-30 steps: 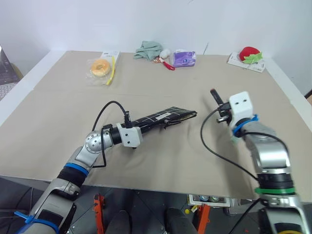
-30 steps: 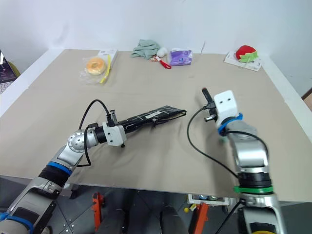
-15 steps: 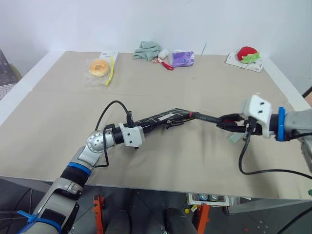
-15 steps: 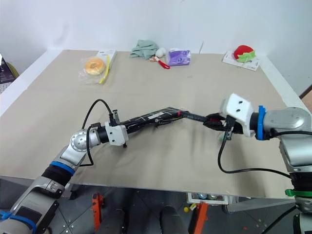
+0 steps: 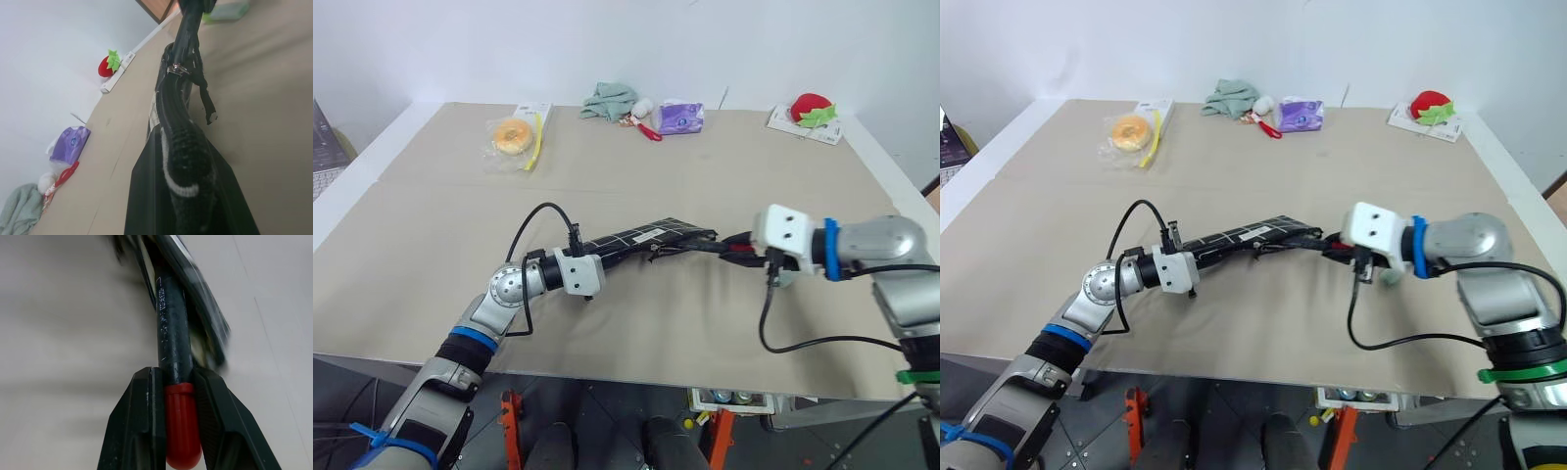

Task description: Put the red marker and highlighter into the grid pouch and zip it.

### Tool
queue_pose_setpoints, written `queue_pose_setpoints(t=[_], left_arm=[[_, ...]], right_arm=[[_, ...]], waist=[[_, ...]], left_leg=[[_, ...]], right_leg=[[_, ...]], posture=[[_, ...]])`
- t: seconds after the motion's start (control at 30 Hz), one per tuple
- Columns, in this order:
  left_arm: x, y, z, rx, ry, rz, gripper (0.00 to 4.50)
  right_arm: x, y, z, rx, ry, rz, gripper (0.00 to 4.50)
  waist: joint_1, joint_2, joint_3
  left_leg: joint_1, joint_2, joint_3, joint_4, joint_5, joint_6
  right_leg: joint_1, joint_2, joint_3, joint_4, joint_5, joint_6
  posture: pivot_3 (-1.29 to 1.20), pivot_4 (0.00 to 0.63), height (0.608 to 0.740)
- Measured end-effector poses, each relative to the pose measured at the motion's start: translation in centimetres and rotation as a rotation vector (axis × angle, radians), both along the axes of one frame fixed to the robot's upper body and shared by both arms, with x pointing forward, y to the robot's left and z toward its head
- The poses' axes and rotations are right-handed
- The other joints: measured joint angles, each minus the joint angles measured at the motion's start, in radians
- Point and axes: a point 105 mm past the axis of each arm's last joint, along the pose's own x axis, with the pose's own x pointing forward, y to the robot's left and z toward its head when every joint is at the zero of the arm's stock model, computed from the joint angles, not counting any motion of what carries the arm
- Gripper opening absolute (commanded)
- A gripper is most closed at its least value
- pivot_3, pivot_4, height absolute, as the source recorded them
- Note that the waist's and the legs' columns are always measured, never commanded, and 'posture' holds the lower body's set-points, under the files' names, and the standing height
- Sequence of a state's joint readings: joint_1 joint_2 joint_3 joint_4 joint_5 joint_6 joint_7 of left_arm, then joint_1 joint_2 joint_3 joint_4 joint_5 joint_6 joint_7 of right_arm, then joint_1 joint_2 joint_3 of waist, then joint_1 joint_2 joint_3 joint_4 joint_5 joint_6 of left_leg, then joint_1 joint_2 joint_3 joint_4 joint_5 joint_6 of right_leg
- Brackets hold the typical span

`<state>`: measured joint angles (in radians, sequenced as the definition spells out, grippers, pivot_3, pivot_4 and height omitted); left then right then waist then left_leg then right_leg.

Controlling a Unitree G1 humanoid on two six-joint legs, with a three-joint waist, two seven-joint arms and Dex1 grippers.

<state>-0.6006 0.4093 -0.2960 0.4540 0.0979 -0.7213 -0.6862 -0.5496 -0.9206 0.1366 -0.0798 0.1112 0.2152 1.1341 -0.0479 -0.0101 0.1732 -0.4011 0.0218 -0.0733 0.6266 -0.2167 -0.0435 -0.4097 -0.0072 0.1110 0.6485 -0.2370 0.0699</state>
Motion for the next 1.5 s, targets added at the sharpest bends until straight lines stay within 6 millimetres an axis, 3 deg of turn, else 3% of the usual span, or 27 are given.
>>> queue_pose_setpoints(t=[0.37,0.63,0.67,0.7,0.77,0.9,1.0,1.1,1.2,1.37,1.47,1.5], left_arm=[[-0.5,-1.1,-0.1,-0.016,0.046,-0.052,0.0],[-0.4,-1.0,-0.6,-0.007,0.076,-0.045,0.0],[-0.5,-1.1,-0.7,-0.009,0.078,-0.045,0.0],[-0.5,-1.1,-0.7,-0.01,0.079,-0.045,0.0],[-0.6,-1.2,-0.5,-0.014,0.076,-0.049,0.0],[-0.5,-1.2,-0.2,-0.037,0.086,-0.047,0.0],[-0.5,-1.1,-0.2,-0.04,0.095,-0.039,0.0],[-0.5,-0.9,-0.4,-0.044,0.103,-0.031,0.0],[-0.5,-0.8,-0.6,-0.048,0.113,-0.027,0.0],[-0.6,-0.8,-0.6,-0.052,0.116,-0.026,0.0],[-0.6,-1.1,-0.6,-0.064,0.124,-0.037,0.0],[-0.6,-1.1,-0.6,-0.065,0.125,-0.037,0.0]], right_arm=[[1.0,3.8,-0.1,-0.084,-0.118,0.163,0.55],[1.5,4.5,-0.5,-0.134,-0.155,0.197,0.55],[1.5,4.5,-0.5,-0.131,-0.145,0.192,1.55],[1.4,4.5,-0.5,-0.123,-0.131,0.188,1.62],[1.1,4.5,-0.4,-0.098,-0.105,0.181,2.45],[0.3,4.1,1.4,0.03,-0.057,0.133,4.46],[-0.5,3.5,3.9,0.215,-0.033,0.055,4.46],[-0.6,2.2,5.5,0.373,-0.035,-0.072,4.46],[0.4,0.2,5.1,0.492,-0.055,-0.299,4.46],[2.4,-4.8,1.6,0.688,-0.11,-0.899,4.46],[1.5,-8.4,-1.9,0.71,-0.15,-1.342,4.46],[1.4,-8.7,-2.1,0.705,-0.153,-1.37,4.46]], waist=[[0.0,0.0,0.0],[0.001,0.0,0.0],[0.001,0.0,0.0],[0.001,0.0,0.0],[0.001,0.0,0.0],[0.001,0.0,0.0],[0.001,0.0,0.0],[0.002,0.0,0.0],[0.002,0.0,0.0],[0.001,0.0,-0.001],[0.001,0.001,-0.001],[0.001,0.001,-0.001]], left_leg=[[0.0,0.0,0.0,0.001,0.0,0.0],[0.0,0.0,0.0,0.001,0.0,0.0],[0.0,0.0,0.0,0.001,0.0,0.0],[0.0,0.0,0.0,0.001,0.0,0.0],[0.0,0.0,0.0,0.001,0.0,0.0],[0.0,0.0,-0.001,0.001,0.0,0.0],[0.0,0.0,-0.001,0.001,0.0,0.0],[0.0,0.0,-0.001,0.002,0.0,0.0],[0.0,0.0,-0.001,0.003,0.0,0.0],[0.0,0.001,-0.001,0.005,0.0,0.0],[-0.001,0.001,-0.002,0.004,0.001,-0.002],[-0.001,0.0,-0.002,0.004,0.001,-0.002]], right_leg=[[0.0,0.0,0.0,0.0,0.0,0.0],[0.0,0.0,0.0,0.001,0.003,-0.005],[0.0,0.0,0.0,0.001,0.003,-0.005],[0.0,0.0,0.0,0.001,0.003,-0.005],[0.0,0.0,0.0,0.001,0.003,-0.005],[0.0,0.0,0.0,0.001,0.003,-0.005],[0.0,0.0,0.0,0.001,0.003,-0.005],[0.001,0.0,-0.001,0.002,0.003,-0.005],[0.001,0.0,-0.001,0.002,0.003,-0.004],[0.0,0.002,0.0,0.003,0.003,-0.003],[-0.001,0.002,0.0,0.004,0.003,-0.003],[-0.001,0.001,0.0,0.004,0.003,-0.003]], posture=[[0.0,0.15,0.734],[0.0,0.15,0.734],[0.0,0.15,0.734],[0.0,0.15,0.734],[0.0,0.15,0.734],[0.0,0.15,0.734],[0.0,0.15,0.734],[0.0,0.15,0.734],[0.0,0.15,0.734],[0.0,0.15,0.734],[0.0,0.15,0.734],[0.0,0.15,0.734]])
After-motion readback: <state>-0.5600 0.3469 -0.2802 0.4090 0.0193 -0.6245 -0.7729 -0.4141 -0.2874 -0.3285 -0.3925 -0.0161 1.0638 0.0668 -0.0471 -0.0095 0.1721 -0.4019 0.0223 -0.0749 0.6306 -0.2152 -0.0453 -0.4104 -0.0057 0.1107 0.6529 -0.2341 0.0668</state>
